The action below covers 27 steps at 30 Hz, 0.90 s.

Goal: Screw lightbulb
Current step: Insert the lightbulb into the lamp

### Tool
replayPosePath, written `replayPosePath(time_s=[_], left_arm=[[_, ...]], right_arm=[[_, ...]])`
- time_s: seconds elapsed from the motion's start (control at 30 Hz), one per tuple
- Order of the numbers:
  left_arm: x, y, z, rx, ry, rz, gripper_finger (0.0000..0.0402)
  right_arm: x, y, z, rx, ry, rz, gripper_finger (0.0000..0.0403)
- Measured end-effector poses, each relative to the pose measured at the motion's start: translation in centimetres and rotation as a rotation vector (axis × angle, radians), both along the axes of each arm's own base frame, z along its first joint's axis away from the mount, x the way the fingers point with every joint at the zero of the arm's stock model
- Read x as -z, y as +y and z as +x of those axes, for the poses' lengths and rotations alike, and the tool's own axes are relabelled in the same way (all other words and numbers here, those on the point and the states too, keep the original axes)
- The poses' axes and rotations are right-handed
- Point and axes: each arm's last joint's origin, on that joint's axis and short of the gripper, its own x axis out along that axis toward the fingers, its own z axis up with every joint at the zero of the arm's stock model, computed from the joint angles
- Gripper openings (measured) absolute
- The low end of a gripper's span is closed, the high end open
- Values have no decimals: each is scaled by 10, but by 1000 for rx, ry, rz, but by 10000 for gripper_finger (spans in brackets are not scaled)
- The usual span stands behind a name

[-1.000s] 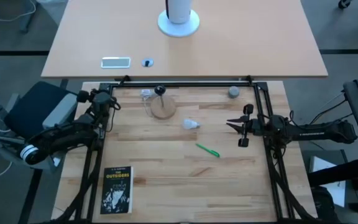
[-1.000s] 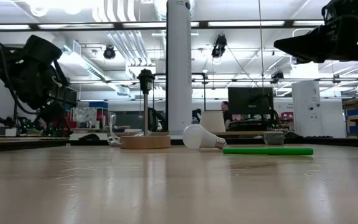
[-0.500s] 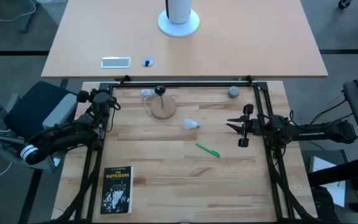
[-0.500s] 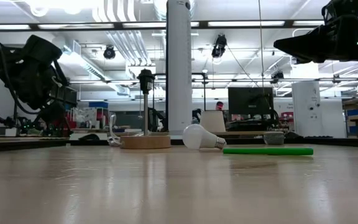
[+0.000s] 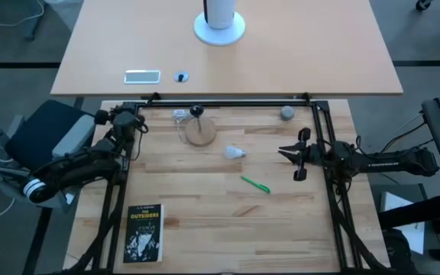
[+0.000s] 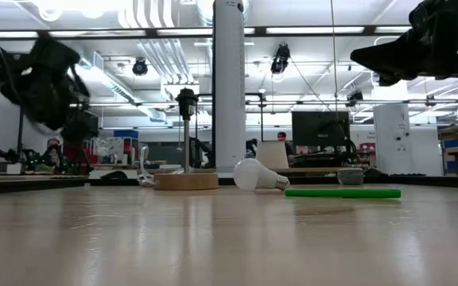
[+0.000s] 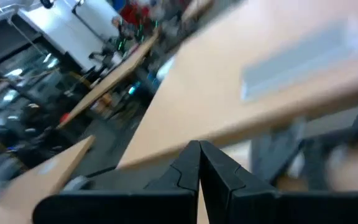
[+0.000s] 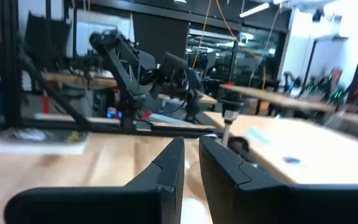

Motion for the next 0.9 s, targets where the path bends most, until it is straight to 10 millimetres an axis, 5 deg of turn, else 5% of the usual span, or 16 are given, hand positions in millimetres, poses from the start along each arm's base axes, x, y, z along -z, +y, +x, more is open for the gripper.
replayPosePath(time_s=[0.27,0.5,0.57,0.9], left_arm=[[-62,-21,27,324,-281,135,0],[-89,-69,56,1300,-599,-276,0],[-95,-83,65,1532,-680,-278,0],[-100,-126,95,1654,-809,-106,0]], right_arm=[[5,-1,1,20,21,156,58],[9,-6,3,164,39,228,70],[10,-6,4,166,50,214,71],[20,-1,5,13,168,243,51]])
